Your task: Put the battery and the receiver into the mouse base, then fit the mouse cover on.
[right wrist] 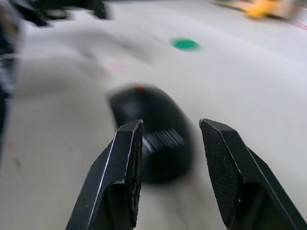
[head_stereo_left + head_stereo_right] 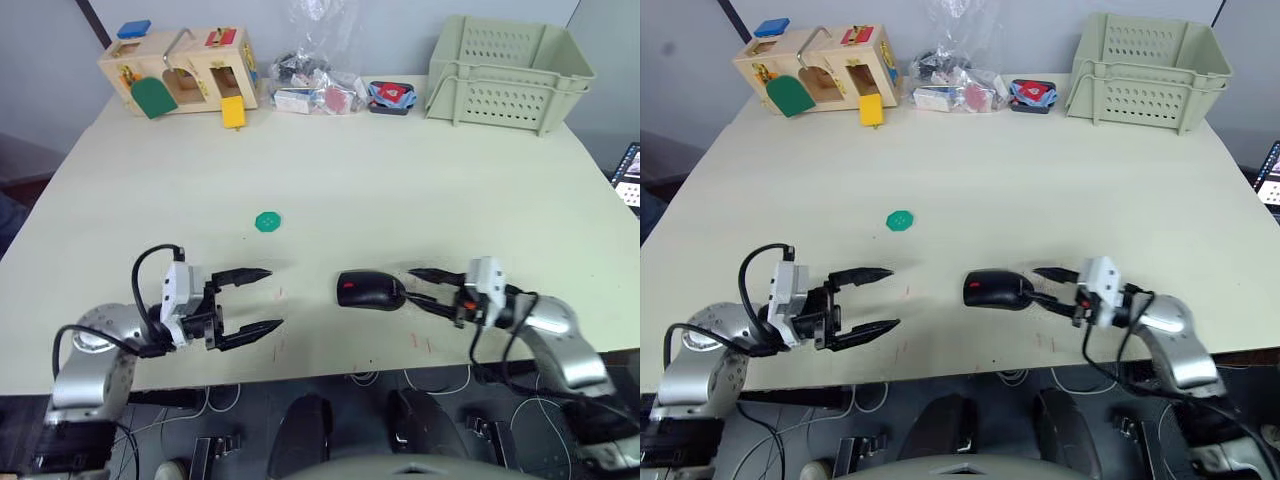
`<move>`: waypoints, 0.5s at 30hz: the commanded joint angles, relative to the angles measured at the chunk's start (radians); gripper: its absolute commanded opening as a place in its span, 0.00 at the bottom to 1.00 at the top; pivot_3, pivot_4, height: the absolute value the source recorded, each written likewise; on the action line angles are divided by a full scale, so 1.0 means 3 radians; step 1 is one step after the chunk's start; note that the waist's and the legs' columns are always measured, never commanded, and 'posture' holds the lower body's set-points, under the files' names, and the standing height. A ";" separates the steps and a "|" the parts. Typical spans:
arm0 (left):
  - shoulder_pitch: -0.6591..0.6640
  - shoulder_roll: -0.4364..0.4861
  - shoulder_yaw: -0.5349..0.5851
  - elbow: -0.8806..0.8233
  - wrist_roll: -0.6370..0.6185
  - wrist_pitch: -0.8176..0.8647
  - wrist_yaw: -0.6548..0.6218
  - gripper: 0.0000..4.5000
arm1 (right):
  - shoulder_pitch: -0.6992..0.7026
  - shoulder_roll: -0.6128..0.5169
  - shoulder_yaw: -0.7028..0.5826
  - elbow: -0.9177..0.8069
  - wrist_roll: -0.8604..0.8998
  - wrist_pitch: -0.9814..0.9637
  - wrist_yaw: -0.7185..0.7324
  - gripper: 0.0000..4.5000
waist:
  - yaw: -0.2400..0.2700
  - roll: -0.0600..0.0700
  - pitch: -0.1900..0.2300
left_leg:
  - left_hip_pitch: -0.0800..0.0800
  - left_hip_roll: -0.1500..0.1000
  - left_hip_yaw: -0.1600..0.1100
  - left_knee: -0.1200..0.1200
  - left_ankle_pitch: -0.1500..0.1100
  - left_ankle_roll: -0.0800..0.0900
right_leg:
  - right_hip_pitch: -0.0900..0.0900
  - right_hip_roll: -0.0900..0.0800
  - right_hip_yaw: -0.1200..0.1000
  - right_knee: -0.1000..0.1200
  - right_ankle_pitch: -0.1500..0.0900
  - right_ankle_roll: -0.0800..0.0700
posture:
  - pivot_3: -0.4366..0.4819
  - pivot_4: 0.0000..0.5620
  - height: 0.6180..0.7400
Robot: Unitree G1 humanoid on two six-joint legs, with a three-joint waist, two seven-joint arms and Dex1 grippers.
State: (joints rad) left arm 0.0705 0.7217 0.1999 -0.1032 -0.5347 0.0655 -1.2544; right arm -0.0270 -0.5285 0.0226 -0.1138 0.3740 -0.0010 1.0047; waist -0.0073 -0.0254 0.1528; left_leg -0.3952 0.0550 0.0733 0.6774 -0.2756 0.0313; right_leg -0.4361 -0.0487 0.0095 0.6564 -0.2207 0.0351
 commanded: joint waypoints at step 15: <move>0.0529 -0.0126 0.0494 -0.0153 0.0184 0.0103 0.0953 1.00 | 0.0857 -0.0249 -0.1263 0.0386 0.0348 -0.0314 -0.0003 0.99 | -0.0005 0.0000 0.0000 | 0.0003 0.0000 0.0002 0.0000 0.0000 0.0000 | 0.0003 0.0000 0.0002 -0.0003 -0.0003 -0.0003 | 0.48 0.27 1.00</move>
State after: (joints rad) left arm 0.2316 0.6817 0.3145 -0.1356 -0.4735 0.1007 -0.9779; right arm 0.2266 -0.5864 -0.3201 0.0122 0.4530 -0.0719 0.9894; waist -0.0087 -0.0254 0.1528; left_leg -0.3944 0.0550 0.0739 0.6773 -0.2757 0.0314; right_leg -0.4352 -0.0486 0.0103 0.6554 -0.2215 0.0342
